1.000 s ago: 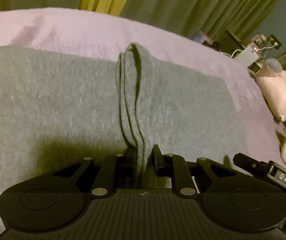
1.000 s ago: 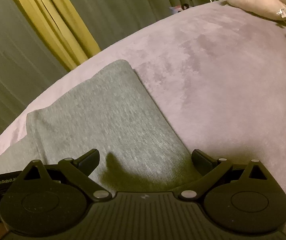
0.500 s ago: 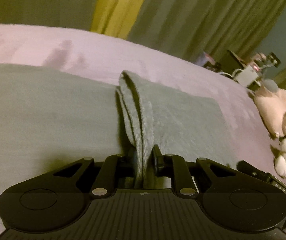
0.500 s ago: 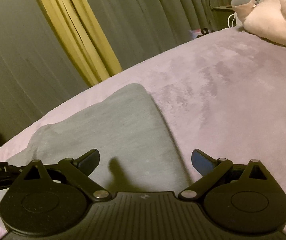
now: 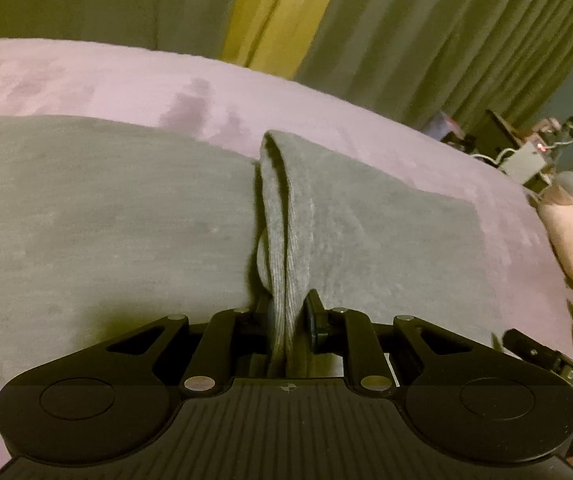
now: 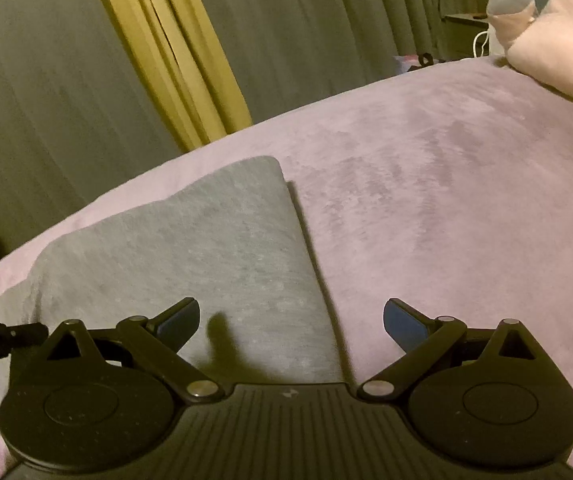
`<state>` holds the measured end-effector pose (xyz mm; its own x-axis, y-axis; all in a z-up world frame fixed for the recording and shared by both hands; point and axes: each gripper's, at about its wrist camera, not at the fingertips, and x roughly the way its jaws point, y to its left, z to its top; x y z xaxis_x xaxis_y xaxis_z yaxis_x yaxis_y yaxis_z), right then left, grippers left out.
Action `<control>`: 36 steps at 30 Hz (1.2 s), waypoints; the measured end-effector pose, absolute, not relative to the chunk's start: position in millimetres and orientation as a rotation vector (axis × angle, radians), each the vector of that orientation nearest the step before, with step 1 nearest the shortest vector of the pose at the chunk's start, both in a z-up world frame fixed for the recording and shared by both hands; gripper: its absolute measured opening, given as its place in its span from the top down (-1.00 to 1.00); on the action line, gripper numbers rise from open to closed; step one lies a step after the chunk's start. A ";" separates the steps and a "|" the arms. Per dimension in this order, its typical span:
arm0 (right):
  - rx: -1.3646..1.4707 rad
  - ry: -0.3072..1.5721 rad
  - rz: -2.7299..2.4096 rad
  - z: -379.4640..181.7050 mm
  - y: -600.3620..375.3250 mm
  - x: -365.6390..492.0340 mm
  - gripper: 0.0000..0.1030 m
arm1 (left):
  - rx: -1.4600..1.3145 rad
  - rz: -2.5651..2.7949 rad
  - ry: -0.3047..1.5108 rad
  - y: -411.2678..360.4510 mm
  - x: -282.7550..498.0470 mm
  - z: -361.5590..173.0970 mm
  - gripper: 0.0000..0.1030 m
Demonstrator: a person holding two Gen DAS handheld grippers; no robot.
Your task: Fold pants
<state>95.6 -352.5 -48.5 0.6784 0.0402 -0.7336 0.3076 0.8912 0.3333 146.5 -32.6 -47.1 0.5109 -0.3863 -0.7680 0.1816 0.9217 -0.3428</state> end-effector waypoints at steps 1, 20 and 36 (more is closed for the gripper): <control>0.455 0.823 -0.155 -49.4 -352.4 96.7 -0.91 | -0.238 -0.336 0.979 -29.9 147.2 -48.0 0.65; 0.340 0.834 -0.084 -47.5 -331.3 98.9 -0.91 | -0.248 -0.243 1.046 -2.2 125.5 -56.1 -0.61; 0.158 0.887 -0.051 -50.3 -294.1 99.6 -0.91 | -0.294 0.035 0.797 43.0 109.1 -21.5 -0.80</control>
<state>99.6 -294.1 -50.3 0.6316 0.0211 -0.7750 0.1095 0.9872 0.1160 109.1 43.0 -21.5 0.7008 -0.0797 -0.7089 -0.1409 0.9587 -0.2471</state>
